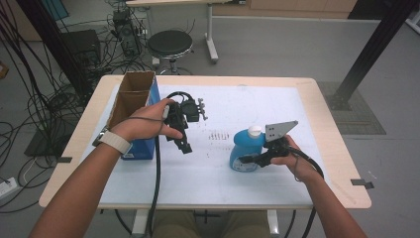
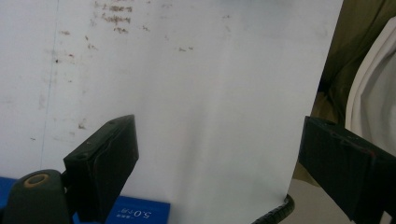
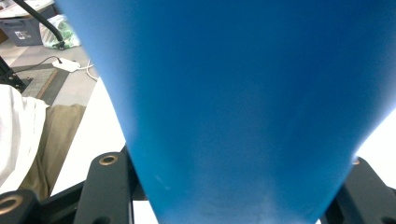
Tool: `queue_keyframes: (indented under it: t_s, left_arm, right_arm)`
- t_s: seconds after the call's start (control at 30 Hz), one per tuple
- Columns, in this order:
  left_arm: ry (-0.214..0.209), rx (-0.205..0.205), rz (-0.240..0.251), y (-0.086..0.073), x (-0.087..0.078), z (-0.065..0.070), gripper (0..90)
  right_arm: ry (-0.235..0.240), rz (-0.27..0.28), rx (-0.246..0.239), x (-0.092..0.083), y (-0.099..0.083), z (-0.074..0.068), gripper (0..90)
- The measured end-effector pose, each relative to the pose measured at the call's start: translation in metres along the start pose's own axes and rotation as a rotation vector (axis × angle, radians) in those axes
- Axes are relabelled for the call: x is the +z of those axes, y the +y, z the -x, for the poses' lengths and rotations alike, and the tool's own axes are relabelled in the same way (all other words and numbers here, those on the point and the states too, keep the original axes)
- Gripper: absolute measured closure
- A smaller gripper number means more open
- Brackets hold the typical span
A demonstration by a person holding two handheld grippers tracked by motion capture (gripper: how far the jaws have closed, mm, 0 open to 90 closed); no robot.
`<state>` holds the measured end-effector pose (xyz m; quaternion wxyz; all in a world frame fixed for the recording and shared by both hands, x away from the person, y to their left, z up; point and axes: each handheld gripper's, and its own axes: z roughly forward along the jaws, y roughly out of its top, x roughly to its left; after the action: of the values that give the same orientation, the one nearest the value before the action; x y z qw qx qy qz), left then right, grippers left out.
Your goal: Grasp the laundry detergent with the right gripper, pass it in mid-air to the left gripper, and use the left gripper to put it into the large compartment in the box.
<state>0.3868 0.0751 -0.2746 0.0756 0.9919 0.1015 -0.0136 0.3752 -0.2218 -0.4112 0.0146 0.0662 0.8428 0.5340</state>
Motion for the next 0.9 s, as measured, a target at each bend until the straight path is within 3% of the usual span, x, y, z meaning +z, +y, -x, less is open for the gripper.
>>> queue_keyframes:
  t_s: [0.9]
  left_arm:
    - [0.004, -0.001, 0.003, -0.0006, -0.0013, 0.0003, 12.6]
  right_arm:
    - [0.008, 0.009, 0.004, 0.0001, -0.0011, 0.0012, 42.4]
